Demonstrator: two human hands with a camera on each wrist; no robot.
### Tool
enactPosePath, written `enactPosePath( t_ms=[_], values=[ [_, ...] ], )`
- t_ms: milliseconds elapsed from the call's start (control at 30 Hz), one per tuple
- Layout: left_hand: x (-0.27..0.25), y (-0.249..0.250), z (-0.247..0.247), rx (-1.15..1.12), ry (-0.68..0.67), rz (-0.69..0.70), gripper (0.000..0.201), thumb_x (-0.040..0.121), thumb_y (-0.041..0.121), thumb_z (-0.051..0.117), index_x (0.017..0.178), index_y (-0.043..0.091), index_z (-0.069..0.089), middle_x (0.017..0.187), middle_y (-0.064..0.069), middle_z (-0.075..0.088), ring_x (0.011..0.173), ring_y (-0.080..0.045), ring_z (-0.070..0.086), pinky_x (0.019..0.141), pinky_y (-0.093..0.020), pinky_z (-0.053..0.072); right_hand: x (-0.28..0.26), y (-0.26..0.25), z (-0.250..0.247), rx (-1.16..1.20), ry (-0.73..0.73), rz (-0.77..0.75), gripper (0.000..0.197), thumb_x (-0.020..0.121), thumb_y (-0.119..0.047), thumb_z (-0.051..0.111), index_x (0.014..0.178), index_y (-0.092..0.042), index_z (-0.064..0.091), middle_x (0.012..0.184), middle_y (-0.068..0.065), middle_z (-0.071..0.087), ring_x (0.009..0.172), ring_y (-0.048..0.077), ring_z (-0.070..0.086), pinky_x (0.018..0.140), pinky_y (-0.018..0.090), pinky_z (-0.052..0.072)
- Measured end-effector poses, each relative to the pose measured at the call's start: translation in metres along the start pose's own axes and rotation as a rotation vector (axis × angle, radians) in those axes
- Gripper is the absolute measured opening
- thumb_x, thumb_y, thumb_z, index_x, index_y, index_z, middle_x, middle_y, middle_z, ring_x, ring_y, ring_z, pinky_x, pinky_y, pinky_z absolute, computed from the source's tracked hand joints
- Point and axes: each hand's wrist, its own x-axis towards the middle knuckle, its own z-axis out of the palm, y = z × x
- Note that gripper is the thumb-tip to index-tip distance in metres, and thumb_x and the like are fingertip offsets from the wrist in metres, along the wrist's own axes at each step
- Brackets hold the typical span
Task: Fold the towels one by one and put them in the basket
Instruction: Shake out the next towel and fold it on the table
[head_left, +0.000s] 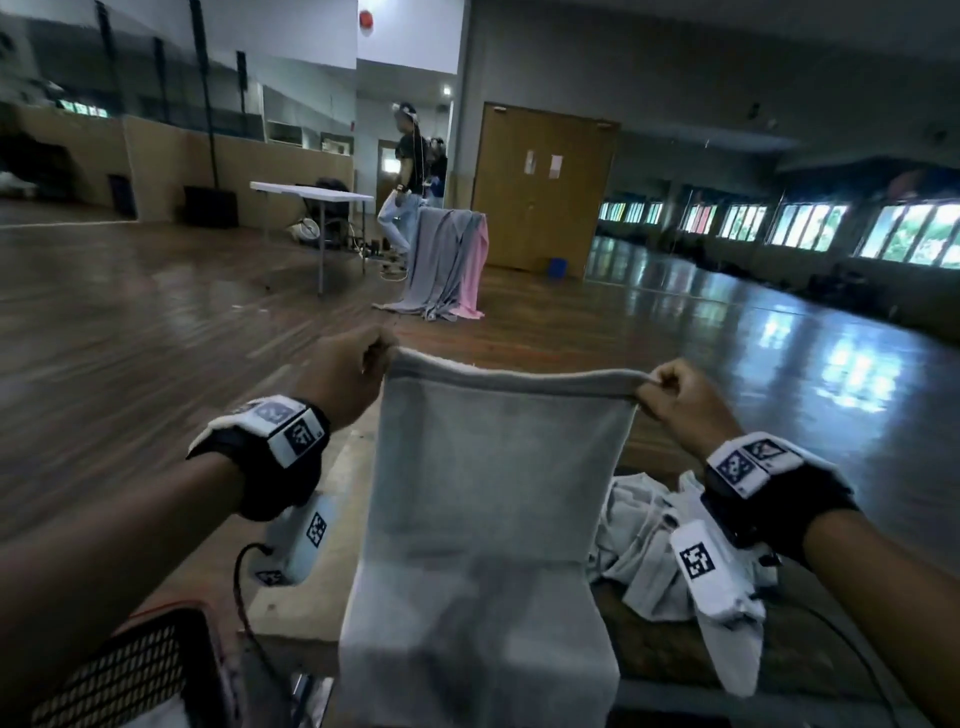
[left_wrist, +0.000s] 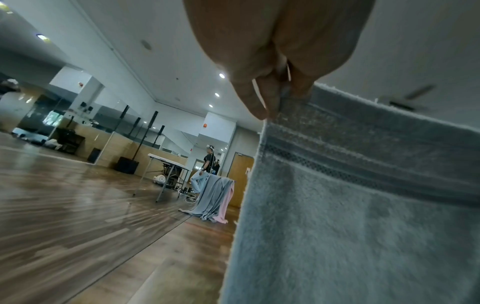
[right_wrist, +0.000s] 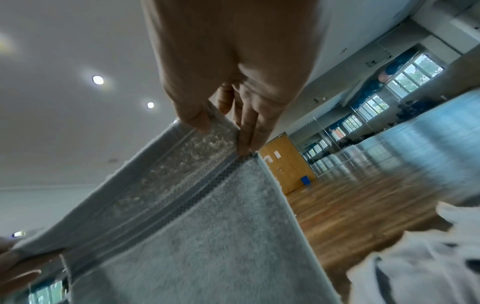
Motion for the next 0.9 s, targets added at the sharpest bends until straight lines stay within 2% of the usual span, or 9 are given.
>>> enactPosePath(
  t_ms=[100,167,333,400,433,500,600,733,900],
  values=[
    [-0.048,-0.026,0.018,0.015,-0.19,0.044,0.009,0.087,0.007,0.06,0.091,0.004,0.067,0.082,-0.014,0.069,0.073,-0.026,0.064,0.063,-0.024,0.04,-0.032,0.041,0.025,-0.071,-0.112,0.012,0.024,0.082,-0.013,0.063,0.07,-0.023,0.045,0.068,-0.001,0.053,0.068,0.02,0.051,0.069,0.034,0.04],
    [-0.082,-0.043,0.03,0.028,-0.319,0.03,0.01,0.086,0.009,0.061,0.091,0.004,0.068,0.085,-0.011,0.071,0.076,-0.026,0.065,0.066,-0.029,0.047,-0.058,0.07,0.039,-0.126,-0.206,0.015,0.029,0.081,-0.008,0.063,0.067,-0.023,0.042,0.064,-0.003,0.049,0.063,0.018,0.048,0.064,0.034,0.038],
    [-0.16,-0.071,0.06,0.054,-0.694,-0.059,0.014,0.088,0.019,0.06,0.097,0.013,0.069,0.101,-0.001,0.072,0.095,-0.018,0.066,0.082,-0.025,0.048,-0.13,0.132,0.063,-0.267,-0.591,0.028,0.016,0.079,-0.004,0.061,0.076,-0.015,0.049,0.076,0.003,0.06,0.069,0.015,0.056,0.068,0.025,0.044],
    [-0.181,-0.078,0.068,0.122,-0.86,-0.032,0.018,0.089,0.026,0.056,0.102,0.02,0.067,0.108,0.003,0.07,0.101,-0.016,0.063,0.085,-0.024,0.047,-0.148,0.147,0.069,-0.334,-0.711,-0.024,0.017,0.077,-0.004,0.061,0.076,-0.017,0.051,0.081,0.004,0.061,0.073,0.017,0.057,0.069,0.019,0.043],
    [-0.188,-0.081,0.069,0.146,-0.896,0.015,0.019,0.089,0.028,0.054,0.103,0.021,0.066,0.11,0.003,0.069,0.101,-0.017,0.063,0.084,-0.026,0.048,-0.153,0.151,0.072,-0.345,-0.729,-0.047,0.019,0.076,-0.004,0.062,0.075,-0.02,0.051,0.082,0.005,0.061,0.076,0.019,0.058,0.071,0.023,0.045],
    [-0.196,-0.085,0.071,0.166,-0.846,0.103,0.02,0.086,0.027,0.059,0.102,0.02,0.068,0.108,0.001,0.071,0.096,-0.019,0.067,0.079,-0.027,0.052,-0.158,0.157,0.076,-0.352,-0.705,-0.082,0.021,0.077,-0.007,0.063,0.075,-0.024,0.052,0.083,0.002,0.059,0.076,0.017,0.057,0.074,0.034,0.049],
    [-0.191,-0.091,0.075,0.185,-0.744,0.093,0.018,0.081,0.023,0.069,0.098,0.02,0.073,0.107,0.0,0.073,0.092,-0.02,0.07,0.079,-0.028,0.055,-0.157,0.163,0.087,-0.383,-0.641,-0.157,0.009,0.083,-0.014,0.063,0.083,-0.022,0.058,0.088,-0.002,0.057,0.079,0.014,0.057,0.075,0.035,0.049],
    [-0.168,-0.107,0.088,0.349,-0.685,-0.086,0.019,0.084,0.037,0.061,0.101,0.038,0.069,0.109,0.011,0.071,0.094,-0.015,0.067,0.087,-0.029,0.05,-0.142,0.162,0.108,-0.385,-0.554,-0.171,0.005,0.086,-0.02,0.061,0.089,-0.02,0.066,0.095,-0.004,0.062,0.088,0.015,0.06,0.079,0.033,0.049],
    [-0.148,-0.124,0.102,0.379,-0.705,-0.28,0.014,0.084,0.039,0.06,0.095,0.041,0.068,0.111,0.011,0.07,0.099,-0.017,0.065,0.092,-0.037,0.049,-0.12,0.157,0.132,-0.425,-0.455,-0.115,0.018,0.088,-0.023,0.057,0.102,-0.023,0.068,0.119,-0.002,0.066,0.116,0.02,0.057,0.098,0.036,0.044]
  ],
)
